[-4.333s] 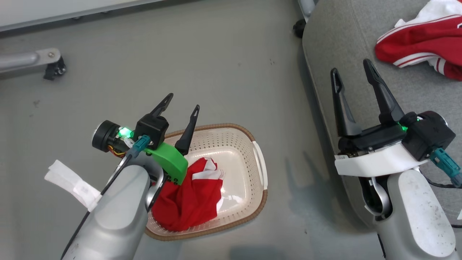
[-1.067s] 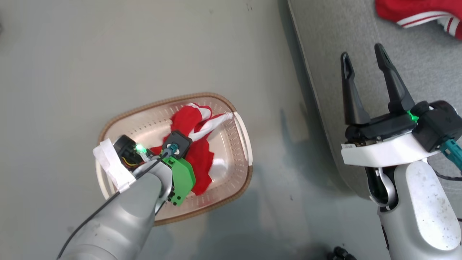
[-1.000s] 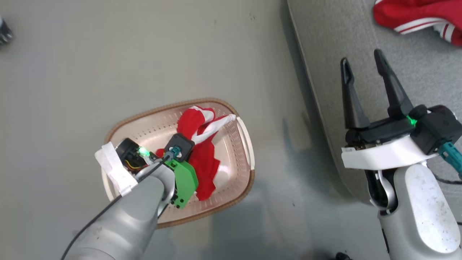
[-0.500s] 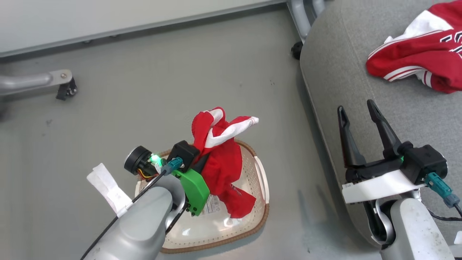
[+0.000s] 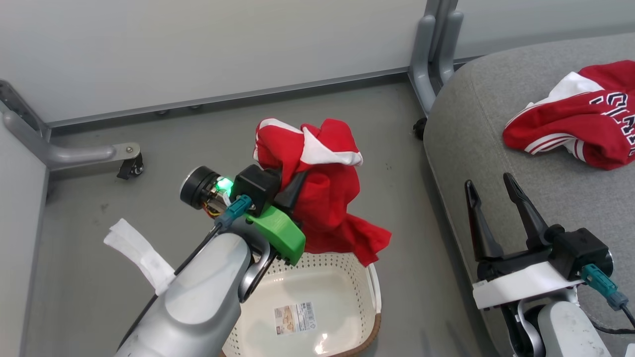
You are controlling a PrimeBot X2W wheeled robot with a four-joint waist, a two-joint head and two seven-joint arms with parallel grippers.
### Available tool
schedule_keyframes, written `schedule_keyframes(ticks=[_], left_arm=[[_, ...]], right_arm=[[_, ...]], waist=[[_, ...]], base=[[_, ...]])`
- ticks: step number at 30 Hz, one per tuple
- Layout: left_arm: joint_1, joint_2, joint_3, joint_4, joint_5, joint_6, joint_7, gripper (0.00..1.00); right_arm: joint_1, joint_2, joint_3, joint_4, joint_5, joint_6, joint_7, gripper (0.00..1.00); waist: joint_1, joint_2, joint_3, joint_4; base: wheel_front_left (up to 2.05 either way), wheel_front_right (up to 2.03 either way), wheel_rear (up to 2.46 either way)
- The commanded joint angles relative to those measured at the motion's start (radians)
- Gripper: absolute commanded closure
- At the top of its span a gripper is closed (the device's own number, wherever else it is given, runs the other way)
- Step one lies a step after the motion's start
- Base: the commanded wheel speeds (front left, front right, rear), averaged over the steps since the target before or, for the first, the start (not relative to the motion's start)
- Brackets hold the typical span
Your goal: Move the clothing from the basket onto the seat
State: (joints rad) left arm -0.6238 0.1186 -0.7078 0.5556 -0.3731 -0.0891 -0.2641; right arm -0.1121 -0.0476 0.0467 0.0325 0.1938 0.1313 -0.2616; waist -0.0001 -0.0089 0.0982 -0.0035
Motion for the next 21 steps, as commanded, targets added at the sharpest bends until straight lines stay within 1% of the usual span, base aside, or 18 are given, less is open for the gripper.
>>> schedule_keyframes(ticks=[1,11,17,21], left_arm=[[-0.019,0.000,0.008,-0.020,0.004,0.003,0.000,1.00],[-0.105,-0.014,0.001,-0.132,0.026,0.014,0.016,1.00],[-0.133,-0.009,0.001,-0.185,0.023,0.018,0.038,1.00],[-0.135,-0.007,-0.004,-0.207,0.020,0.021,0.049,1.00]], right_arm=[[0.016,-0.003,0.001,-0.001,0.006,-0.001,-0.003,0.00],[0.047,-0.003,0.007,-0.005,0.021,-0.001,-0.003,0.00],[0.058,-0.003,0.005,-0.011,0.027,-0.001,-0.003,0.00],[0.061,-0.003,0.030,-0.029,0.021,-0.001,-0.003,0.00]], waist=[[0.0001,0.0089,-0.020,0.007],[0.0001,0.0089,-0.054,0.009],[0.0001,0.0089,-0.058,0.010],[0.0001,0.0089,-0.059,0.015]], base=[[0.00,0.00,0.00],[0.00,0.00,0.00],[0.00,0.00,0.00],[0.00,0.00,0.00]])
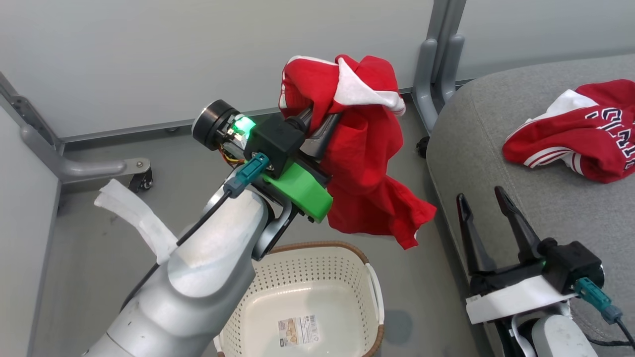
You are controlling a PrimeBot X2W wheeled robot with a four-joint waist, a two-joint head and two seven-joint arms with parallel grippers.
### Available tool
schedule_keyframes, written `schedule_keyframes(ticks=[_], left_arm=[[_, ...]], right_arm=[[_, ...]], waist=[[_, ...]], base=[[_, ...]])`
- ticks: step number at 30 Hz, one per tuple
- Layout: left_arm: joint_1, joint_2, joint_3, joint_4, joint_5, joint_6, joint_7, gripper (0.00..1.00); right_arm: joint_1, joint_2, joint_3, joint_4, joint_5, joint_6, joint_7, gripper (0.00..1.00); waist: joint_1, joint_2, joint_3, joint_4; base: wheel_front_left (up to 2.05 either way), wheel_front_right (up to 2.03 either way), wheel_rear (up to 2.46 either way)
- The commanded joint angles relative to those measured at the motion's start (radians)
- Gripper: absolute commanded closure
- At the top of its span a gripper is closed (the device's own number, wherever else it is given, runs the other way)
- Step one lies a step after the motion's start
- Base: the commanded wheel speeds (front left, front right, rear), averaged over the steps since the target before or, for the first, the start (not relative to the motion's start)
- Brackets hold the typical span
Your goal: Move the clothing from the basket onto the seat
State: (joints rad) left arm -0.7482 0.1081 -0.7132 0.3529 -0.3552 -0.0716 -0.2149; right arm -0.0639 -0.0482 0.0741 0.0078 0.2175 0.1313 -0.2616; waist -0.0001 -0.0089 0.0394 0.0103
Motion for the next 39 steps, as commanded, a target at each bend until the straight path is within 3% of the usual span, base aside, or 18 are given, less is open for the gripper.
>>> schedule_keyframes(ticks=[1,8,16,27,39], left_arm=[[-0.010,0.004,-0.001,-0.009,0.002,0.005,0.001,1.00],[-0.006,-0.001,-0.013,-0.027,-0.002,0.011,0.003,1.00],[-0.011,-0.017,-0.038,-0.044,-0.004,0.013,-0.006,1.00],[-0.019,-0.036,-0.074,-0.051,-0.013,0.008,-0.019,1.00],[-0.037,-0.048,-0.107,-0.077,-0.028,0.009,-0.025,1.00]], right_arm=[[0.013,-0.002,0.015,-0.012,-0.007,-0.001,-0.003,0.00],[-0.015,-0.003,0.135,-0.045,-0.049,-0.001,-0.003,0.00],[-0.133,-0.044,0.247,0.037,-0.104,-0.001,-0.003,0.00],[-0.266,-0.097,0.306,0.192,-0.086,-0.001,-0.003,0.00],[-0.364,-0.070,0.359,0.308,-0.049,-0.001,-0.003,0.00]], waist=[[0.0001,0.0089,0.001,0.003],[0.0001,0.0089,0.008,0.017],[0.0001,0.0089,0.028,0.040],[0.0001,0.0089,0.051,0.068],[0.0001,0.0089,0.077,0.084]], base=[[0.00,0.00,0.00],[0.00,0.00,0.00],[0.00,0.00,0.00],[0.00,0.00,0.00],[0.00,0.00,0.00]])
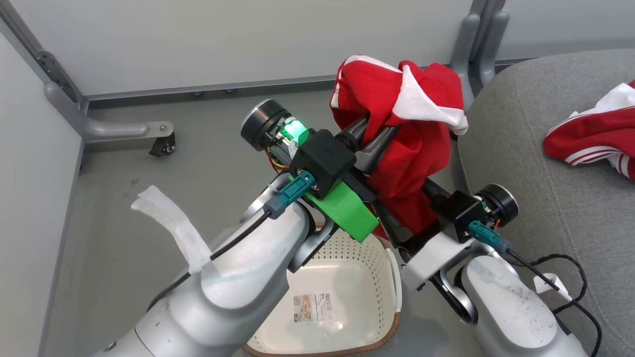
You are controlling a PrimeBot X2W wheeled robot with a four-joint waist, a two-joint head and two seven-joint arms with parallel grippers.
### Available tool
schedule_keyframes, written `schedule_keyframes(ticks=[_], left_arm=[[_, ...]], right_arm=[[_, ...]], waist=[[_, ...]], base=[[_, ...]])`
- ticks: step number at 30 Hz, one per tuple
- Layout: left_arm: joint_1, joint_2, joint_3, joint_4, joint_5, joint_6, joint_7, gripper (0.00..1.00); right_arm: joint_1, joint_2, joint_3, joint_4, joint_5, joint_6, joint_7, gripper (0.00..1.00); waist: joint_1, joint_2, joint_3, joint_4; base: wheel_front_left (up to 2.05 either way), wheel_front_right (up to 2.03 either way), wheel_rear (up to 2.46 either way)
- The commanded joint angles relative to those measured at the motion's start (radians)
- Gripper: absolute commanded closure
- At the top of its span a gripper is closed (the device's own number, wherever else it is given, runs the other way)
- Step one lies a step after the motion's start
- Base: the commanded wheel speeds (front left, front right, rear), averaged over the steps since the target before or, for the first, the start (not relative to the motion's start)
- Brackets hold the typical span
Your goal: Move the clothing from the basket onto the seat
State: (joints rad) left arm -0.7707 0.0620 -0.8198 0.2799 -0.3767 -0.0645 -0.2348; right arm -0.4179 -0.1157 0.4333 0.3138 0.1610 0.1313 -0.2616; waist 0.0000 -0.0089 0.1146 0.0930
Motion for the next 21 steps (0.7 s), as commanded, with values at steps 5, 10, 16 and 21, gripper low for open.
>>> schedule_keyframes(ticks=[5,10,16,21], left_arm=[[-0.014,-0.003,-0.011,-0.011,-0.013,0.002,-0.007,1.00],[0.003,0.004,-0.015,0.009,-0.020,0.007,-0.009,1.00],[0.023,0.010,-0.019,0.032,-0.024,0.008,-0.013,1.00],[0.036,0.009,-0.033,0.043,-0.029,0.006,-0.014,1.00]], right_arm=[[-0.029,0.016,0.000,0.021,0.020,-0.001,-0.003,0.13],[-0.008,0.022,-0.005,0.021,0.039,-0.001,-0.003,1.00],[0.028,0.025,-0.019,0.002,0.045,-0.001,-0.003,1.00],[0.043,0.031,-0.037,-0.008,0.059,-0.001,-0.003,1.00]], waist=[[0.0000,0.0089,0.008,0.009],[0.0000,0.0089,0.008,0.010],[0.0000,0.0089,-0.001,0.002],[0.0000,0.0089,-0.004,-0.004]], base=[[0.00,0.00,0.00],[0.00,0.00,0.00],[0.00,0.00,0.00],[0.00,0.00,0.00]])
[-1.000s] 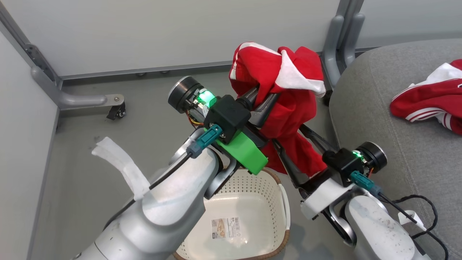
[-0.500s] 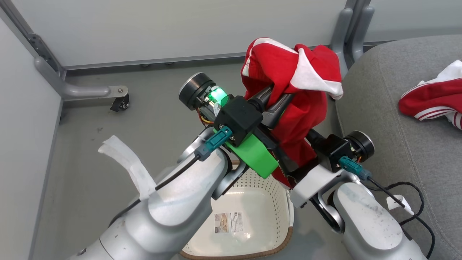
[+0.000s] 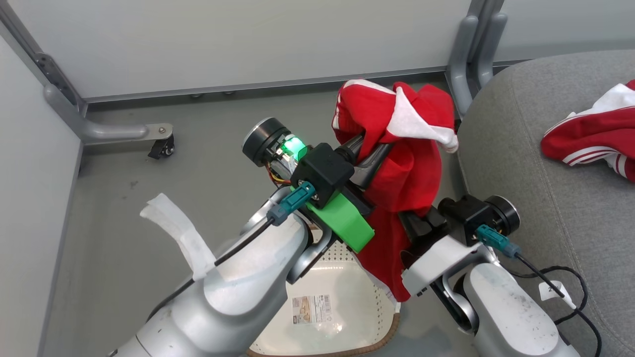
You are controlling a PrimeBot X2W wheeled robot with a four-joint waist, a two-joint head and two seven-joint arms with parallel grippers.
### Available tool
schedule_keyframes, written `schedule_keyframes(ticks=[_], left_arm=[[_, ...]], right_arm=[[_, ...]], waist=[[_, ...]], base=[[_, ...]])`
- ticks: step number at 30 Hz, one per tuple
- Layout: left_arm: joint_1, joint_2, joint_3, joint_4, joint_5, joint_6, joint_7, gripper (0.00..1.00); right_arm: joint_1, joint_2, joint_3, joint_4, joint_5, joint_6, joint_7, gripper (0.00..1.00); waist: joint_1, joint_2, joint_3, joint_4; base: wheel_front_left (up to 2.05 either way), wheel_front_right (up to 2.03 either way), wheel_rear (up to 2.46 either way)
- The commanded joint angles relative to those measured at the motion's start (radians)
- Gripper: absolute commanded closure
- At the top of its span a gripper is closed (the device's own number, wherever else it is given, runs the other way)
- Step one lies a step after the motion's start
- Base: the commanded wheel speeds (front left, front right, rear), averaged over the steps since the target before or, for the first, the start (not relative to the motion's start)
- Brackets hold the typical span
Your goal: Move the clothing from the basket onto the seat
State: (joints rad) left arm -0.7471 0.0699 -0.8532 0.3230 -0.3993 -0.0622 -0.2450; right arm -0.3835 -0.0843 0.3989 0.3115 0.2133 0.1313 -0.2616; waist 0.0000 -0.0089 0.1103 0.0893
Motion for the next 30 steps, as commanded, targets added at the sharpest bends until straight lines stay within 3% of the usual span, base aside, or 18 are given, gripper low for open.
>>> schedule_keyframes(ticks=[1,2,3,20,30], left_arm=[[0.014,0.000,-0.001,0.002,-0.005,0.005,-0.004,1.00],[0.014,0.000,-0.002,0.004,-0.004,0.007,-0.004,0.55],[0.014,0.000,-0.003,0.006,-0.004,0.010,-0.004,0.00],[0.028,0.015,-0.025,0.015,-0.007,0.021,-0.002,0.00],[0.051,0.030,-0.028,0.014,-0.017,0.027,-0.007,0.00]], right_arm=[[0.010,0.001,-0.005,-0.007,0.008,-0.001,-0.003,1.00],[0.012,0.002,-0.006,-0.008,0.007,-0.001,-0.003,1.00],[0.014,0.002,-0.008,-0.009,0.007,-0.001,-0.003,1.00],[0.028,0.011,-0.128,-0.027,0.009,-0.001,-0.003,1.00],[0.075,0.014,-0.210,-0.056,-0.004,-0.001,-0.003,1.00]], waist=[[0.0000,0.0089,0.000,0.000],[0.0000,0.0089,0.000,0.000],[0.0000,0.0089,0.000,0.000],[0.0000,0.0089,0.004,-0.003],[0.0000,0.0089,0.015,-0.064]], base=[[0.00,0.00,0.00],[0.00,0.00,0.00],[0.00,0.00,0.00],[0.00,0.00,0.00],[0.00,0.00,0.00]])
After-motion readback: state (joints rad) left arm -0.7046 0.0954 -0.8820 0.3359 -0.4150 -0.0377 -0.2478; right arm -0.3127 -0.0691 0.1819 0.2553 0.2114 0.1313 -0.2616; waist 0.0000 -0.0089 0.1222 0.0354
